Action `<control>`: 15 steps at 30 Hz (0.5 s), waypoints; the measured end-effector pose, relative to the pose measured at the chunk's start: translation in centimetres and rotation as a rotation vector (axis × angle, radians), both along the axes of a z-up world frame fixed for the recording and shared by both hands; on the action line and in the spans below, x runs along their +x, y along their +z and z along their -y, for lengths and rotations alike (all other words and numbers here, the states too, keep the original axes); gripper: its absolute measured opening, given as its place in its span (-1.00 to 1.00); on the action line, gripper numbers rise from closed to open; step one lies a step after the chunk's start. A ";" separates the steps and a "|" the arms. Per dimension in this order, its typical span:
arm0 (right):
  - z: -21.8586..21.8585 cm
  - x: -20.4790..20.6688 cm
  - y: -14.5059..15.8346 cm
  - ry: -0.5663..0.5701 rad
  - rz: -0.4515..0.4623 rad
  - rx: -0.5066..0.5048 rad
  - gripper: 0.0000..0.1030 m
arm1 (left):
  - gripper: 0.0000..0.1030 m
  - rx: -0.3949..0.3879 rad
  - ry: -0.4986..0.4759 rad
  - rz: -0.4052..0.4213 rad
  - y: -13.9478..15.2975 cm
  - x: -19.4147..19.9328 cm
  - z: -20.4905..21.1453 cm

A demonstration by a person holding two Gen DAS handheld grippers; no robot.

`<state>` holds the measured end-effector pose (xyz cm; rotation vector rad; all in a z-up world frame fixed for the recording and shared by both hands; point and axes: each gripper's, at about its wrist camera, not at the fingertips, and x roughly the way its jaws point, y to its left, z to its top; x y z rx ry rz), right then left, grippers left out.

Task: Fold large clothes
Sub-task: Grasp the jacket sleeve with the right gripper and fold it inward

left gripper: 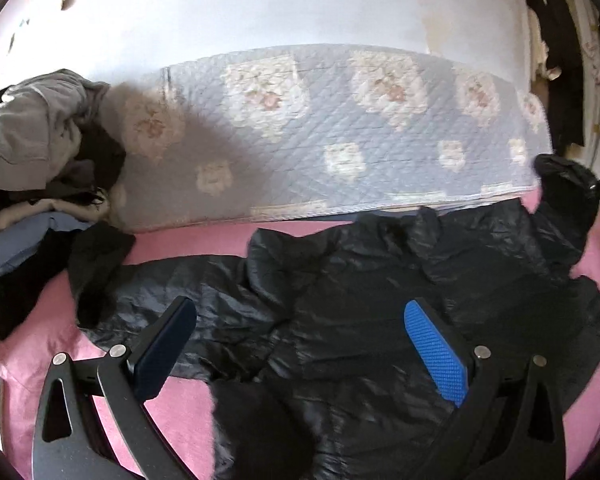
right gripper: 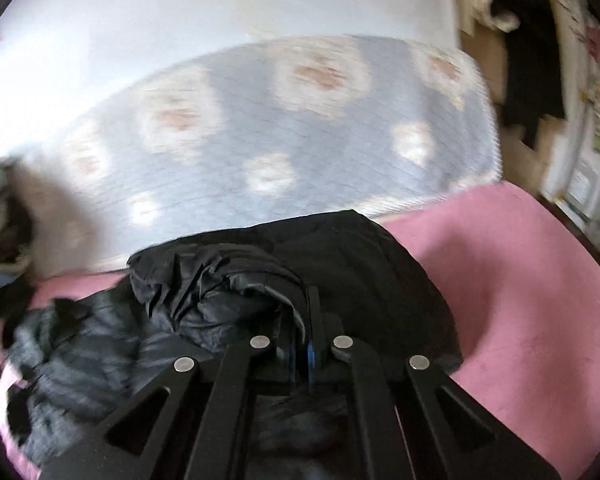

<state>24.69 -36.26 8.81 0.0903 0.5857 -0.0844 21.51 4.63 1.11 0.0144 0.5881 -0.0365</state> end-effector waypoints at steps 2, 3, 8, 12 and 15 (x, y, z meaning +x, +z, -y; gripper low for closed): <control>-2.7 -0.1 -1.0 0.073 -0.027 0.030 -0.92 | 1.00 -0.017 -0.003 -0.003 0.0 -0.2 0.1; -3.8 -0.1 -1.7 0.100 -0.047 0.036 -0.92 | 1.00 -0.022 -0.004 -0.011 -0.1 -0.1 0.2; -8.0 2.5 -7.0 0.157 -0.191 -0.012 -0.92 | 1.00 -0.026 -0.004 -0.052 -1.2 0.3 0.7; -8.0 4.0 -10.2 0.135 -0.271 0.008 -0.92 | 1.00 0.030 -0.049 -0.042 -2.5 0.2 1.8; -8.9 3.6 -10.2 0.195 -0.256 0.044 -0.92 | 0.98 0.020 -0.123 -0.062 -3.3 0.3 3.1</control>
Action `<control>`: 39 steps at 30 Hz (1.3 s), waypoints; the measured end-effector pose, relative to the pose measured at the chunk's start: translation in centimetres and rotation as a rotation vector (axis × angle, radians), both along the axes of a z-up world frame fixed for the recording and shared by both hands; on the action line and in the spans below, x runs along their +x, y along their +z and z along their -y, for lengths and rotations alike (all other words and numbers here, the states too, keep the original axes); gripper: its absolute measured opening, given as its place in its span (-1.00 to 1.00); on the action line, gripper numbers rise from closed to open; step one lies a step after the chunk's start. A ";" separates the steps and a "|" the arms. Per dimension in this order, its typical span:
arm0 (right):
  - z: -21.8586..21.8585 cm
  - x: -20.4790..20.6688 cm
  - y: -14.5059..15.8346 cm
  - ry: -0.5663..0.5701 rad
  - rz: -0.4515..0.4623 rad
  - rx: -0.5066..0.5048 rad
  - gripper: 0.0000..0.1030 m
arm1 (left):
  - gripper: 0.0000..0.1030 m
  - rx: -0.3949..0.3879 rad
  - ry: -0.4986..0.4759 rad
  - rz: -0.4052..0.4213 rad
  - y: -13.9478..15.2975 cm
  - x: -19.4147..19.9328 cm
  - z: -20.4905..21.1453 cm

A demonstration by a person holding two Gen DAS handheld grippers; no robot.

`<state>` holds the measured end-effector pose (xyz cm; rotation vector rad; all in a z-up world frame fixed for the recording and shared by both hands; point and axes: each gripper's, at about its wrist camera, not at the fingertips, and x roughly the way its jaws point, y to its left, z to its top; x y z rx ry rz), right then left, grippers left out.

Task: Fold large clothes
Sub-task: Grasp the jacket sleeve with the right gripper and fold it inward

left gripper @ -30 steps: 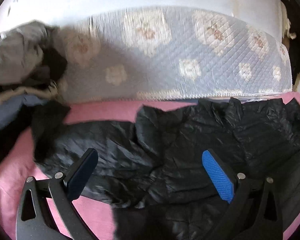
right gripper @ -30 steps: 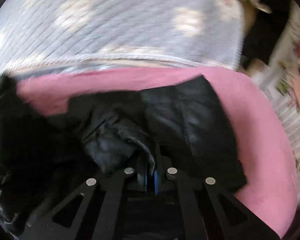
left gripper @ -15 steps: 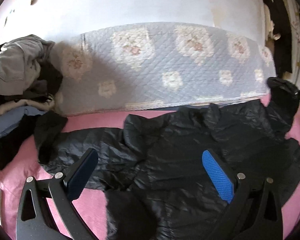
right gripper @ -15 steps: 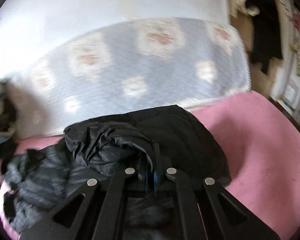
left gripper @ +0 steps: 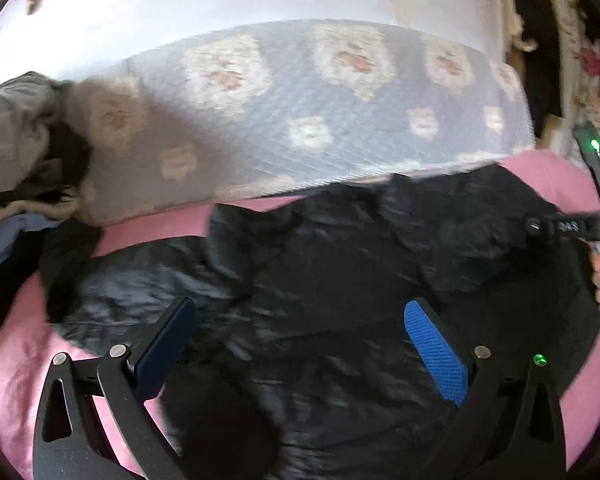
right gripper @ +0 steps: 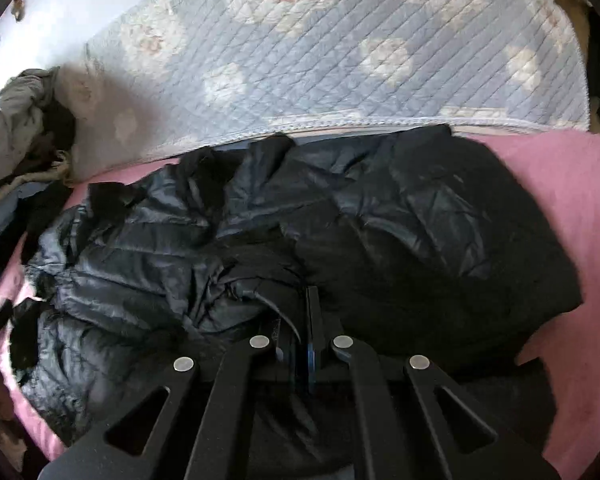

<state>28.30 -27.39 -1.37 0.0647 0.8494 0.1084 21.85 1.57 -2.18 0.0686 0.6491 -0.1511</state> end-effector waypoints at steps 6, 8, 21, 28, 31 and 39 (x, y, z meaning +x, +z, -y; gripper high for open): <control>-4.5 -1.7 -0.5 0.114 -0.002 -0.019 -0.92 | 0.74 -0.141 -0.086 -0.142 -1.7 1.5 1.9; -5.4 -1.8 -1.3 0.145 -0.014 0.010 -0.92 | 0.71 -0.110 -0.076 -0.152 -2.5 1.8 2.6; -0.9 -4.8 7.1 0.117 0.238 0.040 0.47 | 0.73 -0.093 -0.138 -0.192 -1.8 3.9 6.2; 6.6 -6.1 11.5 -0.103 0.311 0.007 0.48 | 0.73 -0.192 -0.165 -0.337 -3.2 6.9 9.4; 10.2 -6.0 12.0 -0.176 0.310 0.059 0.48 | 0.73 -0.353 -0.160 -0.457 -5.2 8.7 10.1; 18.0 -5.1 10.7 -0.329 0.235 0.212 0.48 | -0.85 -0.334 -0.142 -0.470 -6.6 10.5 12.2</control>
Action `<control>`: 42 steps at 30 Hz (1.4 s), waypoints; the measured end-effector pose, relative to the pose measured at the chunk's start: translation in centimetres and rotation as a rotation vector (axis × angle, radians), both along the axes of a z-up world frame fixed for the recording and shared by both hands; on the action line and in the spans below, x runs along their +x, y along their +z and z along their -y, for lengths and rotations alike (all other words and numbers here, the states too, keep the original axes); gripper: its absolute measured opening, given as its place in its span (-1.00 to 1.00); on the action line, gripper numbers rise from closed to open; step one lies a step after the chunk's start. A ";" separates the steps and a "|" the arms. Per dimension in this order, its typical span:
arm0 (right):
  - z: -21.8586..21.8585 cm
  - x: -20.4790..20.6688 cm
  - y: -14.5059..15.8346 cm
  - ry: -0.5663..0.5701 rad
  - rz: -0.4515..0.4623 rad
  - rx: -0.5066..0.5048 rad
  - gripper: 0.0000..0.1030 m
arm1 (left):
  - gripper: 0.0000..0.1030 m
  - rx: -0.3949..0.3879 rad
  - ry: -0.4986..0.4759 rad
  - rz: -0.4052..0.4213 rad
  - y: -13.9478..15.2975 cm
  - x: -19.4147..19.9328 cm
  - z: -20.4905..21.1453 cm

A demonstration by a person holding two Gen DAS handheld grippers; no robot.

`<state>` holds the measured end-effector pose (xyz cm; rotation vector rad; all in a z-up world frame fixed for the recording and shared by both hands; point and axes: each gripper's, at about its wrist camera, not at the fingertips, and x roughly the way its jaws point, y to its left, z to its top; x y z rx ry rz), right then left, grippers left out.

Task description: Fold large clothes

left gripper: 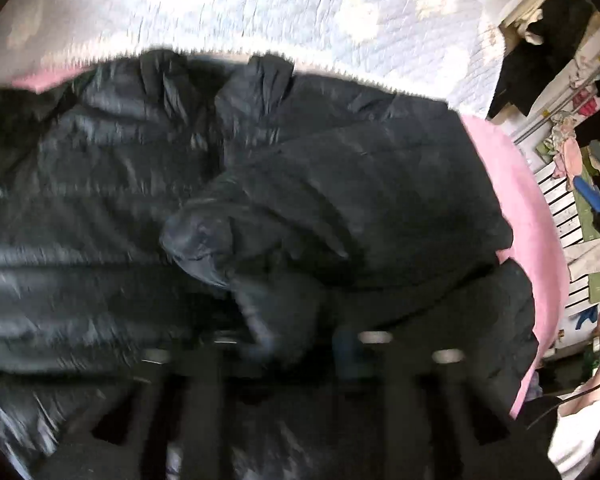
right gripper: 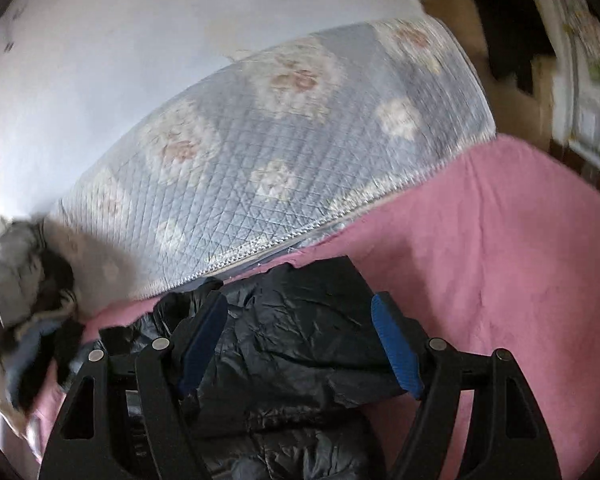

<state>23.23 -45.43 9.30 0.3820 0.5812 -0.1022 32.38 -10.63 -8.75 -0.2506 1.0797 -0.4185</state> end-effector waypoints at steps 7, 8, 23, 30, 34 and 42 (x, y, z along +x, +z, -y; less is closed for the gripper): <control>0.7 1.0 -0.5 -0.016 -0.040 0.001 0.48 | -0.93 0.403 0.157 0.286 5.5 -1.5 -3.4; 0.3 1.2 -0.5 -0.009 -0.045 -0.012 0.48 | -0.93 0.538 0.202 0.328 6.3 -1.9 -4.0; -4.9 4.4 -4.9 0.069 -0.218 -0.159 0.48 | -0.93 0.588 0.482 0.216 6.3 -3.0 -15.6; -6.7 7.9 -7.6 0.108 -0.305 -0.163 0.48 | -0.84 0.584 0.346 0.163 3.1 -2.3 -13.7; -7.7 10.5 -10.9 0.128 -0.394 -0.183 0.48 | -0.84 0.553 0.298 0.169 2.7 -2.3 -12.4; -5.5 12.4 -12.1 0.015 -0.397 -0.267 -0.74 | -0.84 0.387 0.270 0.152 2.7 -1.3 -12.3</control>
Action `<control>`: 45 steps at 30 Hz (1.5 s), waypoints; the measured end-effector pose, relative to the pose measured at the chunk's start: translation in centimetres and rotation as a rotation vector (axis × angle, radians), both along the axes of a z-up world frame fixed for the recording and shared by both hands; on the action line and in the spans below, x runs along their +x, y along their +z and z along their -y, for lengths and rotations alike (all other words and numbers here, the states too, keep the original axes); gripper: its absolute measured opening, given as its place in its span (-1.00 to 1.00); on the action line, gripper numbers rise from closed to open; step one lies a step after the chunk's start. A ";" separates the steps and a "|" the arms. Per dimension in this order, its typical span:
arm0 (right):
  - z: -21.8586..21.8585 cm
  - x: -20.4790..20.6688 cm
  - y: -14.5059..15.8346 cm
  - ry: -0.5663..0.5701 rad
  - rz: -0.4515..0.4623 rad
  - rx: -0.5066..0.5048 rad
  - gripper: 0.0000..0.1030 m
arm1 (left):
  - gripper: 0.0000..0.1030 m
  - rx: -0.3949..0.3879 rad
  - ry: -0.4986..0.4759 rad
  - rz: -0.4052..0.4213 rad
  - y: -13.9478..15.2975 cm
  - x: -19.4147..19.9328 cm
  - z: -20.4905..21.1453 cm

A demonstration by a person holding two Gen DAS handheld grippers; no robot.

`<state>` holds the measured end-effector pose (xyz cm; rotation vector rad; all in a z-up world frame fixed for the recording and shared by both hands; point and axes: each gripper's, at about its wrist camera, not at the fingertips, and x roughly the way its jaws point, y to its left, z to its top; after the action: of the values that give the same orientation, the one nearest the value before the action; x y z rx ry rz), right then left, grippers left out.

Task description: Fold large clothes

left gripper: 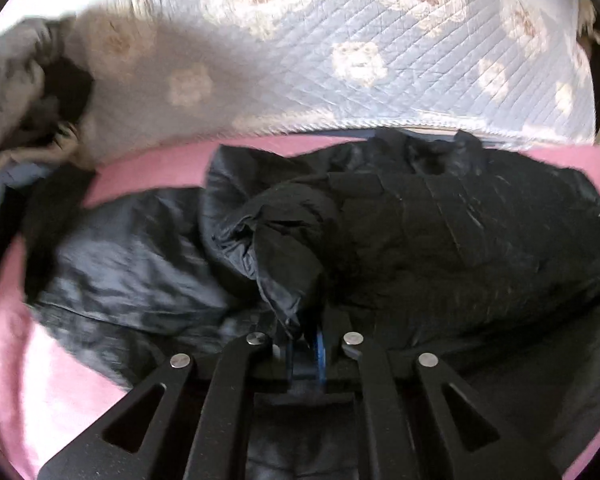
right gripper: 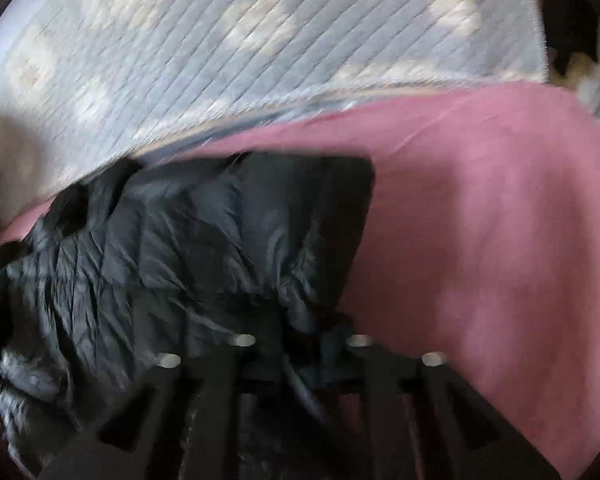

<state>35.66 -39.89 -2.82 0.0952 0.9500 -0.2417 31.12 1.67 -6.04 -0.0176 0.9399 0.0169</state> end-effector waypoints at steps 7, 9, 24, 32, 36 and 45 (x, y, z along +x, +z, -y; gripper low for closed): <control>1.2 0.2 0.0 -0.017 -0.090 -0.072 -0.03 | -0.85 0.003 0.048 -0.052 -2.5 2.6 -0.2; 1.2 -0.4 1.3 -0.028 -0.054 -0.114 0.28 | -0.85 0.013 0.067 -0.048 -2.4 2.9 -0.4; -0.6 -2.4 -1.7 0.016 -0.235 0.167 -0.69 | -0.73 0.079 0.069 -0.036 -2.0 2.0 -0.6; -1.2 -3.7 2.3 0.066 -0.113 0.097 -0.69 | 0.00 0.016 0.072 0.085 2.1 1.0 -2.1; -2.6 -5.2 4.7 0.122 -0.056 0.100 -0.19 | 0.45 0.027 0.084 0.189 6.3 0.2 -3.4; -7.7 -8.9 10.2 0.205 0.160 -0.153 0.38 | 1.00 -0.065 0.102 0.294 11.2 -3.1 -8.4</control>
<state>26.80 -32.23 7.36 -0.1217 0.7727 -0.1148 28.00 10.04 5.13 -0.1251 0.6448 0.0760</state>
